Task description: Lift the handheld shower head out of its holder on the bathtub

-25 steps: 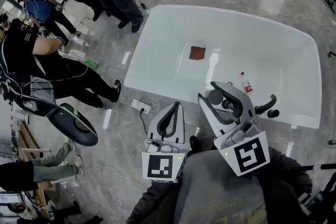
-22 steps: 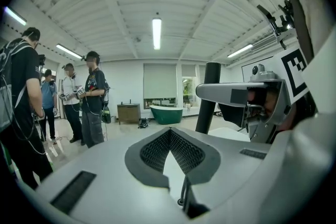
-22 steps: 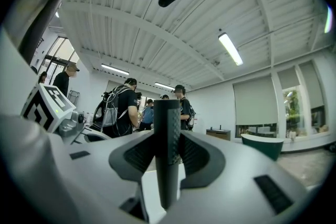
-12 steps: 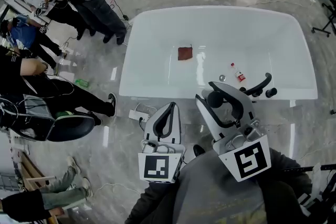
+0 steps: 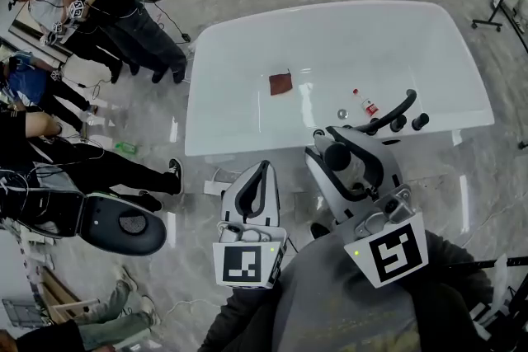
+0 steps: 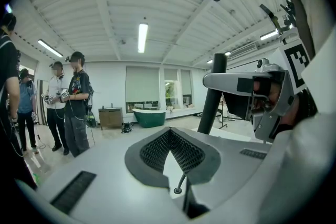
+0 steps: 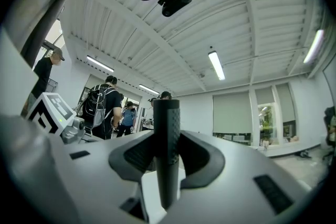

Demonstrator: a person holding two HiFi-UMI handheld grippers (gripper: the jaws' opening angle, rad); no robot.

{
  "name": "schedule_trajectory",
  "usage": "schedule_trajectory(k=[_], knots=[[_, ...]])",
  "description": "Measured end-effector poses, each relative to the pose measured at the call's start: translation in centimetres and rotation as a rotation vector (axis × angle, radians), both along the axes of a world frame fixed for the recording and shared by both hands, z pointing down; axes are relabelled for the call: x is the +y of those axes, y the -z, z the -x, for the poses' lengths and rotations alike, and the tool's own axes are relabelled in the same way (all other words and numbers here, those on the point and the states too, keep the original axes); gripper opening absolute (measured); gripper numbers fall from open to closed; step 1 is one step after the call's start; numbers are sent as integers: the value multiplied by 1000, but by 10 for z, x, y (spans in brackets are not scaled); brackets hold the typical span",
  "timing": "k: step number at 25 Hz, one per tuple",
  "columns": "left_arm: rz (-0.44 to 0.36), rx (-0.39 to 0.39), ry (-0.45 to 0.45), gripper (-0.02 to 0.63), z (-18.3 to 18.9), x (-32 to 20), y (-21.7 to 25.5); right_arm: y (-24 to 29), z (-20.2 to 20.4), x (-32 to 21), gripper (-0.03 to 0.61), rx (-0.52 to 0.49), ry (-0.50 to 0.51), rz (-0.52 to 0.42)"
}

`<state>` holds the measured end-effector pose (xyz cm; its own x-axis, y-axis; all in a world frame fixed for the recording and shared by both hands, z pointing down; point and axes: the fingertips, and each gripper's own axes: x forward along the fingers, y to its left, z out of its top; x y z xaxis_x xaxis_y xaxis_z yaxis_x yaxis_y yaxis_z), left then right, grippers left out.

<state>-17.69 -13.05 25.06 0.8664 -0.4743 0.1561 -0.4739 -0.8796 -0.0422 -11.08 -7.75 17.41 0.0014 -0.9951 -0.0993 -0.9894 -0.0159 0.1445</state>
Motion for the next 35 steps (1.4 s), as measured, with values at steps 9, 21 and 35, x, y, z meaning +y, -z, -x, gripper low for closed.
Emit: schedule_trajectory(k=[9,21,35], knots=[[-11,7,-3,2,-4,9,7,-2,-6,3,140,-20,3,12],[-36,30,23,2,-18,10,13,-3,-14,2,140,-12,53,12],[-23,15,26,2,-24,13,10,-4,-21,2,140,-16,65,20]])
